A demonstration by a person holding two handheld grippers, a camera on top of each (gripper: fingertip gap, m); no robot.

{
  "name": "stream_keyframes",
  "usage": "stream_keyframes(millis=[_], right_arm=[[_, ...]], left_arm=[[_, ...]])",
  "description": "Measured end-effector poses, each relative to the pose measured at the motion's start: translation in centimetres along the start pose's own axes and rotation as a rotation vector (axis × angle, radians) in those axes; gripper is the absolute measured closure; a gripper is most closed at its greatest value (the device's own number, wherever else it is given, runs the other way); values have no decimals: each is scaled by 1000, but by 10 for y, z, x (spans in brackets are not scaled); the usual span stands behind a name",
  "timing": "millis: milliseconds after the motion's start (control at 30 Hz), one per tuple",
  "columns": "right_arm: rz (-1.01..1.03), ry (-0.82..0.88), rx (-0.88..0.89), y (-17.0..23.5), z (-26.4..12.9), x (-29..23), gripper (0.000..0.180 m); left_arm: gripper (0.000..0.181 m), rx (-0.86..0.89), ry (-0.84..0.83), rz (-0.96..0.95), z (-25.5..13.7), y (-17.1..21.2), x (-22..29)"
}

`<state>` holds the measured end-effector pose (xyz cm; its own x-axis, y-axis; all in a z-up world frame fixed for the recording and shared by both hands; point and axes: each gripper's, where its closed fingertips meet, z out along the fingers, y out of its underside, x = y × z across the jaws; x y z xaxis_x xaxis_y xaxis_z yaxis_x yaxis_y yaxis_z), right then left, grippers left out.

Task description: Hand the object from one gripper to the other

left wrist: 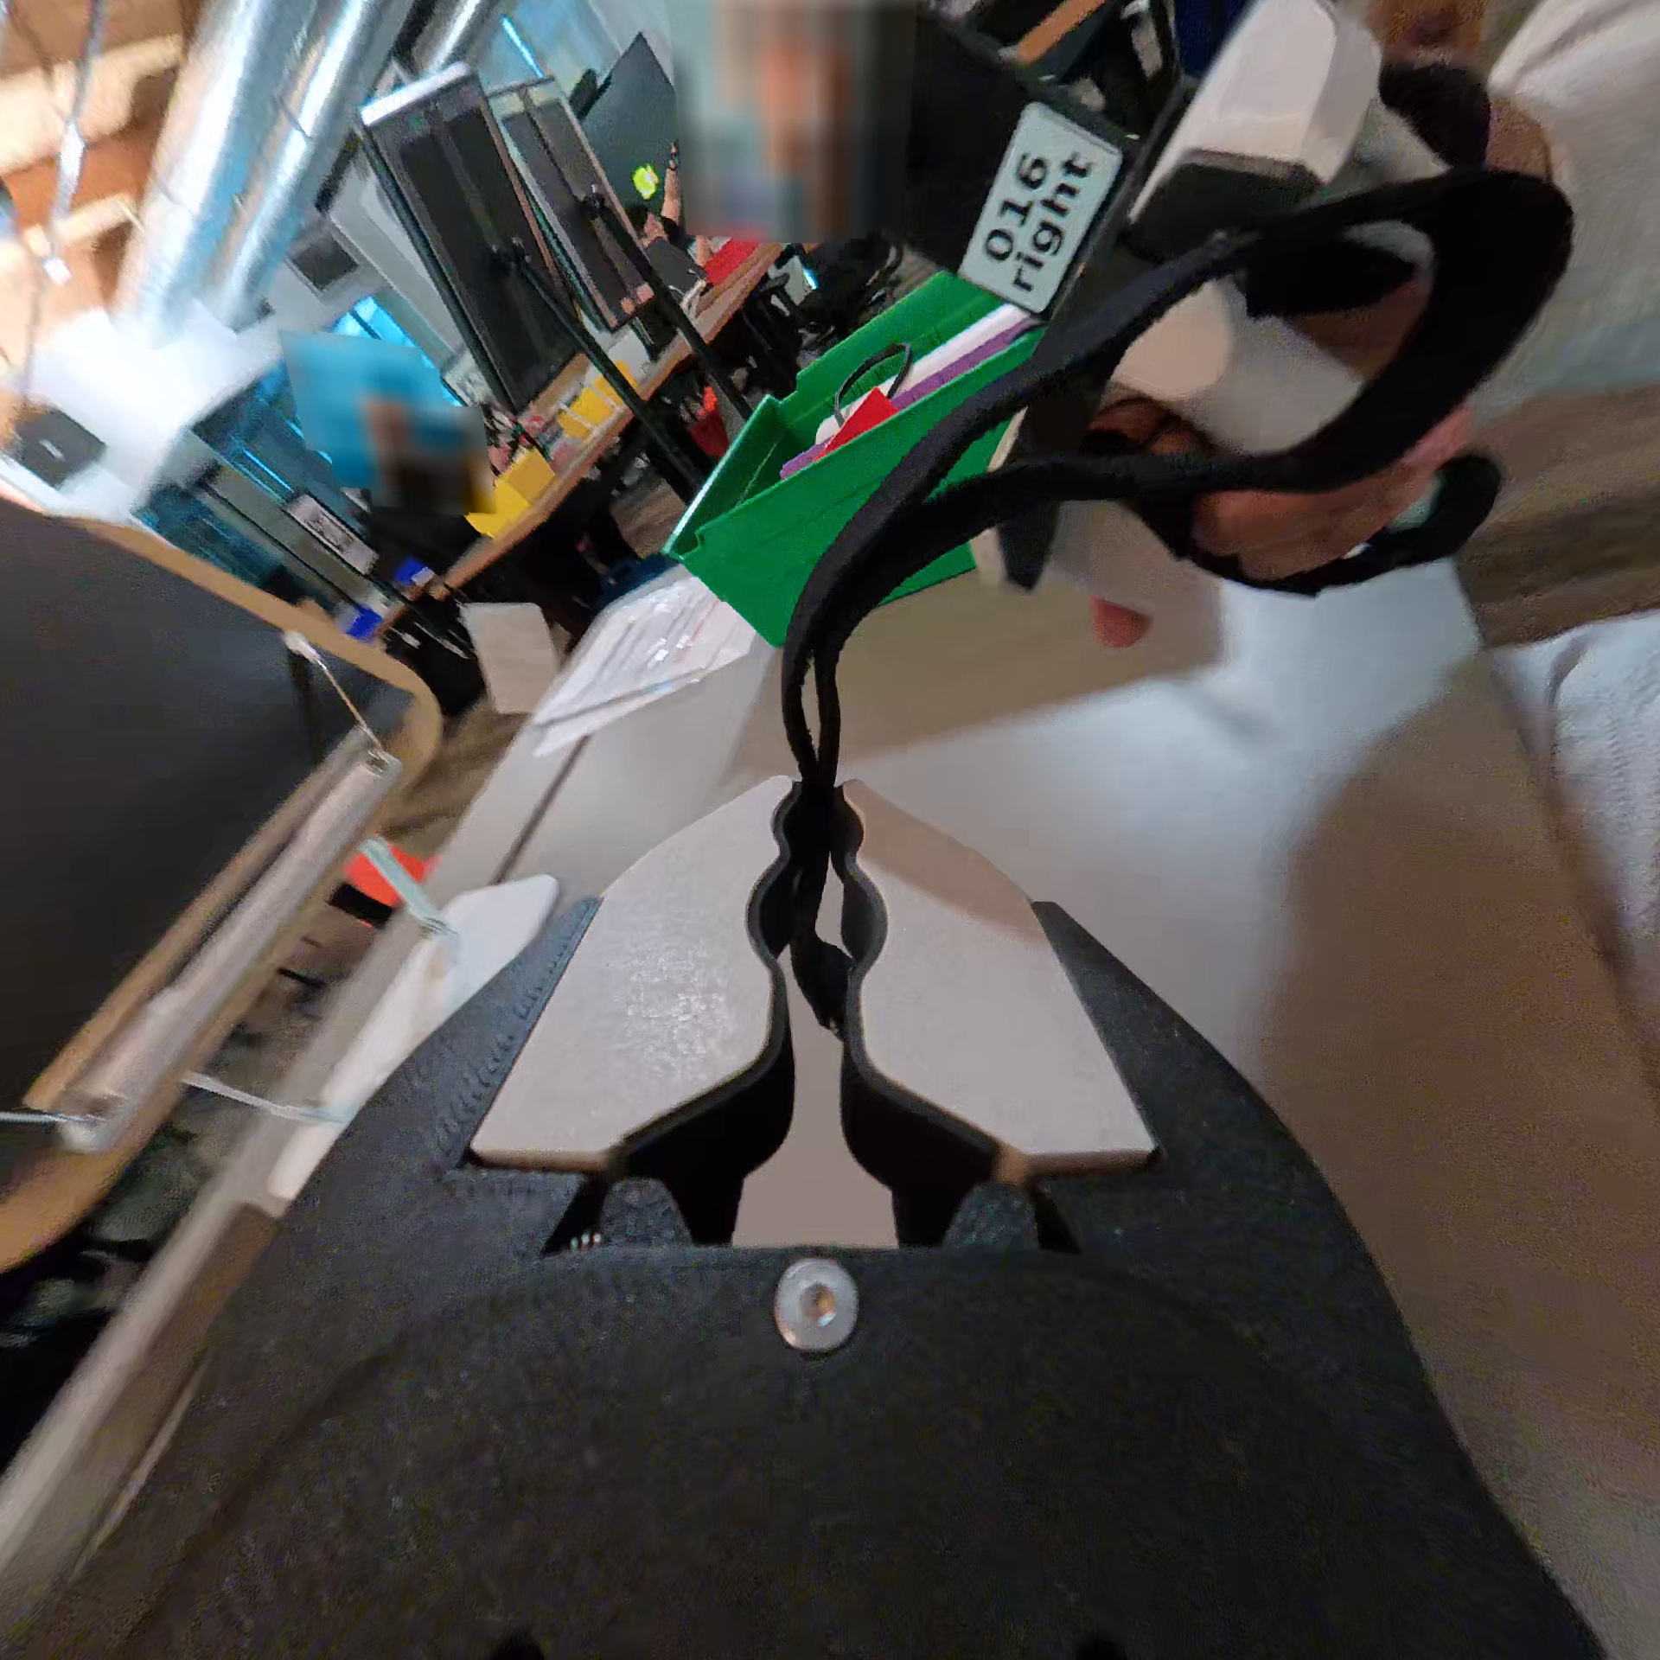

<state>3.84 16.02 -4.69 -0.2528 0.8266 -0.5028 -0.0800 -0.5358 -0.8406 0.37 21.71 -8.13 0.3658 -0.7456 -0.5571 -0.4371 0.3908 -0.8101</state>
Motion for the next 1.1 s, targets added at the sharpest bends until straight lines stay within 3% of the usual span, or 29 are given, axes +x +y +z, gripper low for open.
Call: stream_keyframes(millis=[200,433,633,900,1100], right_arm=[[-313,201,83,-20,-16,17,109],[-502,198,101,-24,-16,5,112],[-610,284,69,-23,-16,13,113],[-434,315,102,-23,-21,28,112],[-774,343,-11,-20,-17,16,100]], left_arm=[[178,92,195,-557,3,2,1],[178,177,371,-919,4,-5,8],[178,152,432,-903,9,-7,25],[178,161,505,-837,10,-16,45],[178,170,641,-858,3,-26,58]])
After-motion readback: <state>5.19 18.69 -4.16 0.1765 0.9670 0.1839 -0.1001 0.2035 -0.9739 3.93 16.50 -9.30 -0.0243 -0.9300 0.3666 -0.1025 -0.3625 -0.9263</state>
